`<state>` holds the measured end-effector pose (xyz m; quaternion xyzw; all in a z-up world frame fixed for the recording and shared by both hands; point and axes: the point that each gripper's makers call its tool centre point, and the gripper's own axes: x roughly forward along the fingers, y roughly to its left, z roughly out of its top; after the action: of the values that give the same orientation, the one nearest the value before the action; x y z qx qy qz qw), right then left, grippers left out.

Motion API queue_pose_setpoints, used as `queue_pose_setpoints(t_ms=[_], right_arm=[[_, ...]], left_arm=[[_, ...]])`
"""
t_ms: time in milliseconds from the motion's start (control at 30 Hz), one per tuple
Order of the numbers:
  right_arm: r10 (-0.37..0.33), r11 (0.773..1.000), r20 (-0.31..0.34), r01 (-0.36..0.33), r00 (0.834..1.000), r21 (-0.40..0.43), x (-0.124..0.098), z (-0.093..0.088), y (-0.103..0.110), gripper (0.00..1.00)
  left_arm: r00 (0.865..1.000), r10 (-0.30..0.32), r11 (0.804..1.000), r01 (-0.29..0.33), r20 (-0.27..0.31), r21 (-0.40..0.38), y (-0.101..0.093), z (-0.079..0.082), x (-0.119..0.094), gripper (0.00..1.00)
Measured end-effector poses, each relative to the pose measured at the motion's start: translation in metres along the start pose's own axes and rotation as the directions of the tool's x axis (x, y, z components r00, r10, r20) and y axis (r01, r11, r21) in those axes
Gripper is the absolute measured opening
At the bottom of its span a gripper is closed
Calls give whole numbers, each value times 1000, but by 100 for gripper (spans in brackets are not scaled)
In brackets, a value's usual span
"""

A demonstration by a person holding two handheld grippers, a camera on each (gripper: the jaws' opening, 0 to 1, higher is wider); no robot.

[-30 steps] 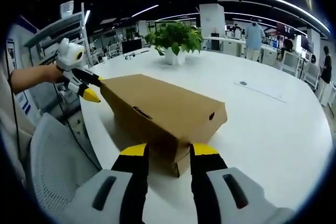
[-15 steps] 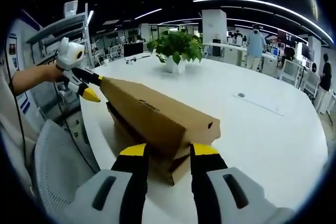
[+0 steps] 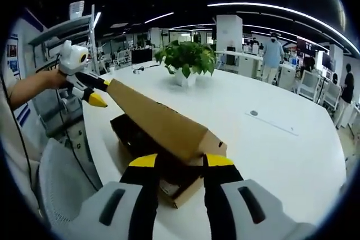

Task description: Operate the shoe box by opening the lid, removing the specified soft item, and placing it in the target area until the item is outside and the box remains undamaged.

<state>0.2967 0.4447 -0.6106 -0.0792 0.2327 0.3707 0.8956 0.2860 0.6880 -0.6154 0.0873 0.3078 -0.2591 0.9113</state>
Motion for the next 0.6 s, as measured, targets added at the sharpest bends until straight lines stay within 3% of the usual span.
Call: queue_pose_setpoints(t_ms=[600], right_arm=[[-23, 999, 40, 24, 999, -41, 7, 33, -19, 28]], left_arm=[[990, 119, 993, -118, 73, -11, 26, 38, 5, 33]])
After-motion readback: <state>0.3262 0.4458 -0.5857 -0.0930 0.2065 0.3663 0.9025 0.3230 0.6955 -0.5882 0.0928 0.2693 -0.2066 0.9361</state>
